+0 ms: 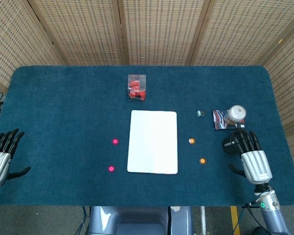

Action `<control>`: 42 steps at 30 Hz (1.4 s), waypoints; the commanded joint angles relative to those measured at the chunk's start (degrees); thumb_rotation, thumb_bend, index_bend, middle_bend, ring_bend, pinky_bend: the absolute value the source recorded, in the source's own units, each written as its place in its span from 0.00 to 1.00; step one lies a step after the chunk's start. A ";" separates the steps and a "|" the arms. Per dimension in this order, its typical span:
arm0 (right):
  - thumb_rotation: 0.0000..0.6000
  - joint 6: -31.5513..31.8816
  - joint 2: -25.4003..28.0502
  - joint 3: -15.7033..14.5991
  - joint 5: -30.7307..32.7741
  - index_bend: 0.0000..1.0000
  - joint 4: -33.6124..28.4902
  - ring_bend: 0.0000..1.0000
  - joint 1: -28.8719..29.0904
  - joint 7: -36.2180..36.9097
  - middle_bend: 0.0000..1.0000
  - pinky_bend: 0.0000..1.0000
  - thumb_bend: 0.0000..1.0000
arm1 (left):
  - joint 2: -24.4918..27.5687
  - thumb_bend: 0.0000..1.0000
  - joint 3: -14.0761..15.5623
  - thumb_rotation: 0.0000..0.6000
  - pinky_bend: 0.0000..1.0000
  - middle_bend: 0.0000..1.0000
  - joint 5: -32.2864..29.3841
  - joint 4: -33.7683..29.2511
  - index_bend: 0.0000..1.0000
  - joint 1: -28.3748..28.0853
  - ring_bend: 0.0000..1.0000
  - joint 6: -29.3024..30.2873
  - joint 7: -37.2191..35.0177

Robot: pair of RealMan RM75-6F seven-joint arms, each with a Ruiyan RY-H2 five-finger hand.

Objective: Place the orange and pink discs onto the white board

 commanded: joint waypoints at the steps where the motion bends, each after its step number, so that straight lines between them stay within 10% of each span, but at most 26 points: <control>1: 1.00 0.14 -1.24 -0.09 -0.89 0.00 1.62 0.00 -1.08 0.68 0.00 0.00 0.00 | 0.12 0.00 -0.01 1.00 0.00 0.00 -0.04 0.03 0.00 0.11 0.00 0.09 -0.18; 10: 1.00 -6.60 0.73 5.59 -0.88 0.00 -1.88 0.06 5.63 -0.93 0.08 0.06 0.00 | -0.08 0.00 -0.26 1.00 0.00 0.00 -0.55 -0.17 0.00 -0.31 0.00 -0.91 0.28; 14: 1.00 -13.05 1.74 8.48 0.63 0.07 -4.32 0.70 10.48 -1.92 0.61 0.47 0.15 | -0.32 0.00 -0.63 1.00 0.00 0.00 -1.32 -0.21 0.00 -0.70 0.00 -1.74 0.96; 18: 1.00 -31.01 1.61 12.03 12.00 0.17 -7.81 0.98 17.27 -0.05 0.87 0.93 0.21 | -0.56 0.00 -0.99 1.00 0.00 0.00 -2.40 -0.21 0.00 -1.03 0.00 -2.72 1.70; 29: 1.00 -40.95 -4.64 14.41 33.82 0.37 -4.52 1.00 23.38 -11.95 0.98 1.00 0.33 | -0.52 0.00 -1.32 1.00 0.00 0.00 -3.79 0.04 0.00 -1.78 0.00 -4.76 1.70; 42: 1.00 -40.41 -7.93 13.85 39.84 0.40 -3.12 1.00 25.18 -16.45 0.98 1.00 0.36 | -0.40 0.00 -1.07 1.00 0.00 0.00 -3.36 -0.13 0.00 -1.79 0.00 -4.61 1.59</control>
